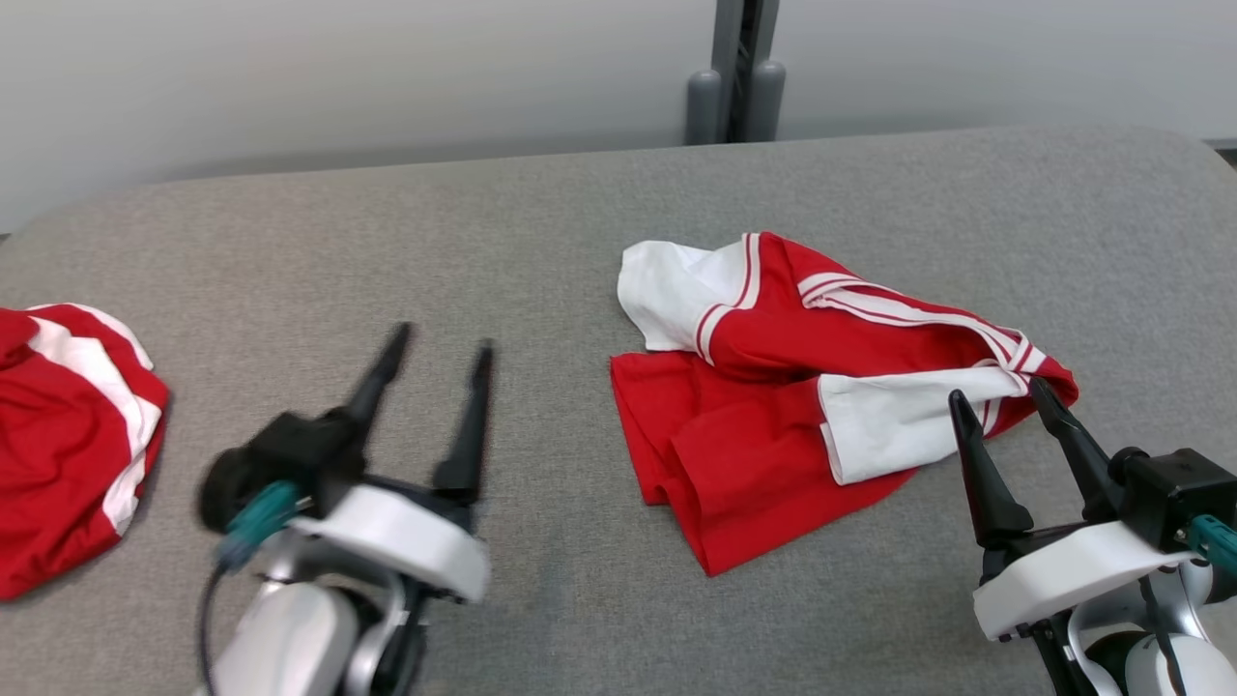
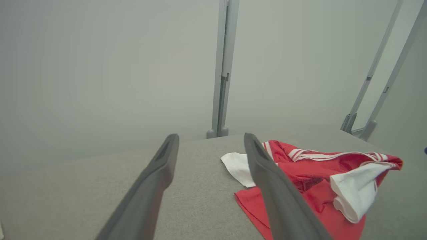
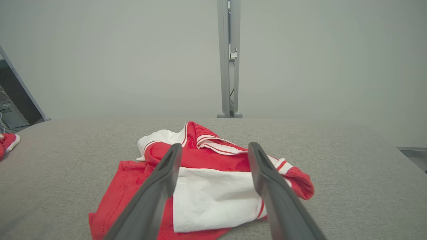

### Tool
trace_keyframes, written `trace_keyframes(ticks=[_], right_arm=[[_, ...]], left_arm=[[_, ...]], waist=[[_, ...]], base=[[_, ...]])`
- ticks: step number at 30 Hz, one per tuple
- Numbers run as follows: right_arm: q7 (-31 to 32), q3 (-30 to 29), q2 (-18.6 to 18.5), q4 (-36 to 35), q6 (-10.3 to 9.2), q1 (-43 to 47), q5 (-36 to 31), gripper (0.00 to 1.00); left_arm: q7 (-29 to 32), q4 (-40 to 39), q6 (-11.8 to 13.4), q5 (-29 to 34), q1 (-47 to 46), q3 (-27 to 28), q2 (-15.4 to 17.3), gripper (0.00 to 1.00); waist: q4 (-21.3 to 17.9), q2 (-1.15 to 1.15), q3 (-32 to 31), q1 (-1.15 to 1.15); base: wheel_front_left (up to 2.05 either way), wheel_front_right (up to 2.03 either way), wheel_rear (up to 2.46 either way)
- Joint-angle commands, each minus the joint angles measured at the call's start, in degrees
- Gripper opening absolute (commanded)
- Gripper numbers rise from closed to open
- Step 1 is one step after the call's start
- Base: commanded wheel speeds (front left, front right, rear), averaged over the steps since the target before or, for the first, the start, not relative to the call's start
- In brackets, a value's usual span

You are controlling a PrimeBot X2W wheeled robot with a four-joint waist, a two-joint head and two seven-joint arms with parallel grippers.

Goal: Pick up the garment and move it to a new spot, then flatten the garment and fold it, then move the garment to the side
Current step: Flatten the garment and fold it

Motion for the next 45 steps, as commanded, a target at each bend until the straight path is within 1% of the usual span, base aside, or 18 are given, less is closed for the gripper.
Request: trace_keyframes(ticks=[1, 5, 9, 12, 15, 20, 24, 25, 26, 27, 31, 33, 38, 41, 45], right_arm=[[-0.02, 0.02, -0.10, -0.15, -0.02, -0.55, 0.14, 1.00], [-0.47, 0.55, -0.01, 0.28, -0.02, -1.39, 0.30, 1.00], [-0.87, 1.10, 0.04, 0.72, -0.02, -1.85, 0.40, 1.00], [-1.40, 1.24, 0.08, 1.03, -0.02, -2.34, 0.79, 1.00], [-1.69, 1.28, 0.09, 1.35, -0.02, -2.38, 1.25, 1.00], [-2.68, 1.38, 0.10, 2.26, -0.02, -2.72, 2.17, 1.00], [-3.27, 1.75, 0.10, 2.76, -0.02, -3.43, 2.65, 1.00], [-3.35, 1.80, 0.09, 2.83, -0.02, -3.65, 2.76, 1.00], [-3.61, 1.84, 0.10, 2.92, -0.02, -3.74, 2.88, 1.00], [-3.73, 1.86, 0.10, 3.04, -0.02, -3.79, 3.05, 1.00], [-4.36, 1.46, 0.10, 3.54, -0.02, -3.95, 3.19, 1.00], [-4.49, 1.14, 0.10, 3.72, -0.02, -4.10, 3.24, 1.00], [-4.69, -0.84, 0.08, 3.12, -0.02, -3.92, 2.72, 1.00], [-4.30, -2.16, 0.06, 2.47, -0.02, -4.34, 2.23, 1.00], [-3.64, -3.81, 0.07, 1.65, -0.02, -4.79, 1.83, 1.00]], left_arm=[[2.11, 1.02, -1.78, -1.21, -1.73, -1.98, -1.39, 1.00], [9.42, 4.89, -5.93, -3.94, -5.26, -7.01, -4.14, 1.00], [14.77, 9.55, -8.69, -6.17, -6.68, -10.44, -6.08, 1.00], [16.40, 12.87, -9.88, -7.22, -7.85, -11.45, -7.09, 1.00], [17.10, 14.95, -10.34, -7.50, -8.24, -11.79, -7.36, 1.00], [17.35, 18.77, -10.98, -8.64, -9.41, -11.30, -7.66, 1.00], [17.31, 21.37, -12.09, -10.47, -10.42, -10.57, -8.26, 1.00], [16.93, 21.57, -12.37, -10.02, -10.83, -10.73, -8.10, 0.73], [16.49, 21.72, -12.65, -9.66, -11.34, -10.83, -7.88, 0.38], [16.38, 22.00, -13.11, -10.21, -11.35, -10.75, -8.06, 0.00], [16.09, 22.73, -13.87, -10.45, -12.32, -10.73, -7.82, 0.00], [14.18, 22.13, -13.65, -9.32, -13.08, -10.39, -7.28, 0.00], [9.86, 18.80, -11.14, -6.38, -14.29, -8.55, -4.59, 0.00], [8.40, 14.46, -9.23, -4.78, -14.72, -6.68, -1.65, 0.00], [7.37, 6.43, -6.15, -2.32, -14.59, -3.48, 3.25, 0.00]], waist=[[-1.18, 0.00, 1.13, 0.00], [-3.64, 0.00, 3.06, 0.00], [-6.28, 0.00, 4.89, 0.00], [-7.81, 0.00, 6.10, 0.00], [-8.59, 0.00, 6.68, 0.00], [-9.78, 0.00, 7.62, 0.00], [-10.46, 0.00, 8.28, 0.00], [-10.54, 0.00, 8.38, 0.00], [-10.62, 0.00, 8.43, 0.00], [-10.67, 0.00, 8.47, 0.00], [-10.85, 0.00, 8.37, 0.00], [-10.83, 0.00, 8.20, 0.00], [-9.88, 0.00, 7.11, 0.00], [-8.80, 0.00, 6.47, 0.00], [-6.80, 0.00, 5.71, 0.00]], base=[[0.00, 0.00, 0.00], [0.00, 0.00, 0.00], [0.00, 0.00, 0.00], [0.00, 0.00, 0.00], [0.00, 0.00, 0.00], [0.00, 0.00, 0.00], [0.00, 0.00, 0.00], [0.00, 0.00, 0.00], [0.00, 0.00, 0.00], [0.00, 0.00, 0.00], [0.00, 0.00, 0.00], [0.00, 0.00, 0.00], [0.00, 0.00, 0.00], [0.00, 0.00, 0.00], [0.00, 0.00, 0.00]])
